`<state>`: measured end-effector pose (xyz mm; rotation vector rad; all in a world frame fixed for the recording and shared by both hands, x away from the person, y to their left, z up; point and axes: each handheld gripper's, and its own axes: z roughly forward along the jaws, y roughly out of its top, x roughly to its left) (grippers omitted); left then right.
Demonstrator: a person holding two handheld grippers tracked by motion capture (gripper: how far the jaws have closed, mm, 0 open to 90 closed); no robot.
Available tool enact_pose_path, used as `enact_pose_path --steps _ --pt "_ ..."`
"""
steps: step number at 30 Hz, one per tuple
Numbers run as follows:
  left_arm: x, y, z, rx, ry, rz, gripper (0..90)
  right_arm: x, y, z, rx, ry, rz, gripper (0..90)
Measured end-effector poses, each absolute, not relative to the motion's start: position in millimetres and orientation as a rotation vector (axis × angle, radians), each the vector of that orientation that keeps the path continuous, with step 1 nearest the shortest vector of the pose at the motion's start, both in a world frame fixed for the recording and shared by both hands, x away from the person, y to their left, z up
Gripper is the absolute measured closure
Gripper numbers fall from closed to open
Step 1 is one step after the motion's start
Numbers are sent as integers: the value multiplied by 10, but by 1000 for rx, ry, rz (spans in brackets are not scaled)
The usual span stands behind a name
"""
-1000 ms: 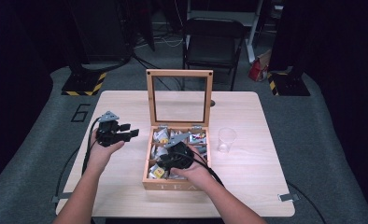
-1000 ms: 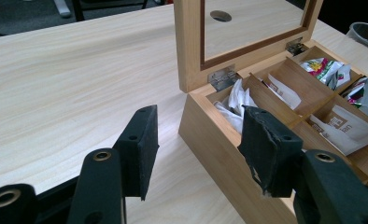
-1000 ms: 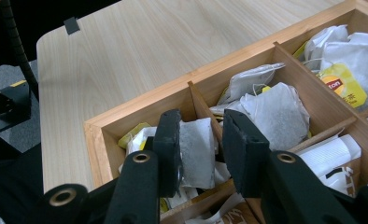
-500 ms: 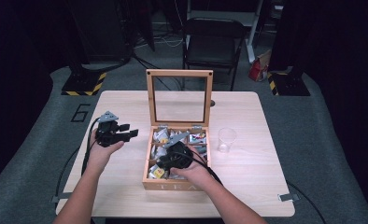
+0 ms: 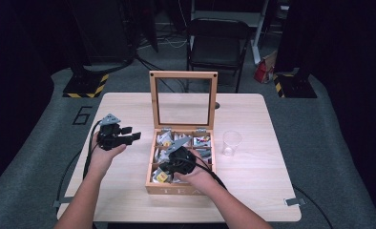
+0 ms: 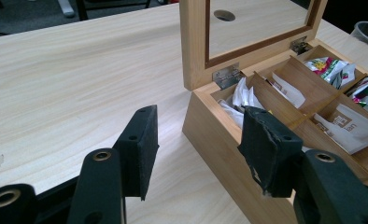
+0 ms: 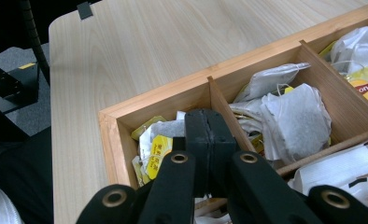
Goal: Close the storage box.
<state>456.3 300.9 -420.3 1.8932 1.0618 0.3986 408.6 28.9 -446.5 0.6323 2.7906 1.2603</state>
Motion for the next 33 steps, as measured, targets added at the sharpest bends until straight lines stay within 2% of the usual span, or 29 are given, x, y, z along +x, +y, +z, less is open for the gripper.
enact_pose_path --steps 15,33 --pt "4559 3030 -4194 1887 1065 398 465 4047 248 -4278 588 2764 1304 900" --pt "4558 3060 -4185 1881 1073 401 463 4035 158 -3828 507 2687 1335 900"
